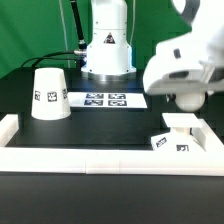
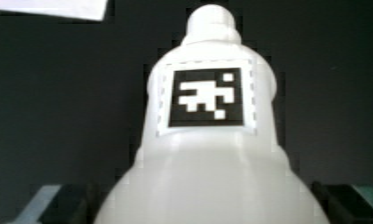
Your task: Assemble lamp
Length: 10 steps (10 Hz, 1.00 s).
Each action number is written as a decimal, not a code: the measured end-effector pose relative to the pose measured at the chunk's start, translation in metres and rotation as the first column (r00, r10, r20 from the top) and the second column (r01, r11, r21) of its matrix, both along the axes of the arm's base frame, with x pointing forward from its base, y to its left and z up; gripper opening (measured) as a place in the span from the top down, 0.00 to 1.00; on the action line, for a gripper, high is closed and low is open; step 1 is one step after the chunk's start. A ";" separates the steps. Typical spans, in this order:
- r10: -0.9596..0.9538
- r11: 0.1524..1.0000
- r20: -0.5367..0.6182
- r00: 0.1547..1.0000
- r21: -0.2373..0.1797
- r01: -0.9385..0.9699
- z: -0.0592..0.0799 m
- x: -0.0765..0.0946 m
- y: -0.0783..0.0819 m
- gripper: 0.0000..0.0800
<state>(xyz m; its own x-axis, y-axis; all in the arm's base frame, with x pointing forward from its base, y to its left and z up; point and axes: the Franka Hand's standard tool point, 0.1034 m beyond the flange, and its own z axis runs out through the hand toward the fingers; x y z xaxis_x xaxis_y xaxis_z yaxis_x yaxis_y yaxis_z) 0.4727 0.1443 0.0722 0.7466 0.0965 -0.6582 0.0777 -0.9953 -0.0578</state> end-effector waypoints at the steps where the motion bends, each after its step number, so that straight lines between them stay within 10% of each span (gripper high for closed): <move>1: -0.004 1.000 0.000 1.000 0.001 0.004 0.014 0.007 -0.003 0.28; 3: -0.026 1.000 0.022 0.999 0.002 0.026 0.039 0.021 -0.014 0.28; 8: -0.036 0.999 0.252 0.967 0.034 0.028 0.036 0.045 -0.015 0.28; 10: -0.040 0.998 0.379 0.924 0.060 0.019 0.065 0.067 -0.021 0.28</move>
Offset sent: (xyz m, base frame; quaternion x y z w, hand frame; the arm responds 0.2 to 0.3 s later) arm 0.0014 -0.0102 0.0258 -0.0140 0.0415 0.0202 0.9988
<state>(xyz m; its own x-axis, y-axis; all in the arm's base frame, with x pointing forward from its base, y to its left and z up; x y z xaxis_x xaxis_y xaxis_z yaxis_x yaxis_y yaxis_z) 0.5401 0.1235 0.1376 0.9427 0.0979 -0.3190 0.0749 -0.9937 -0.0837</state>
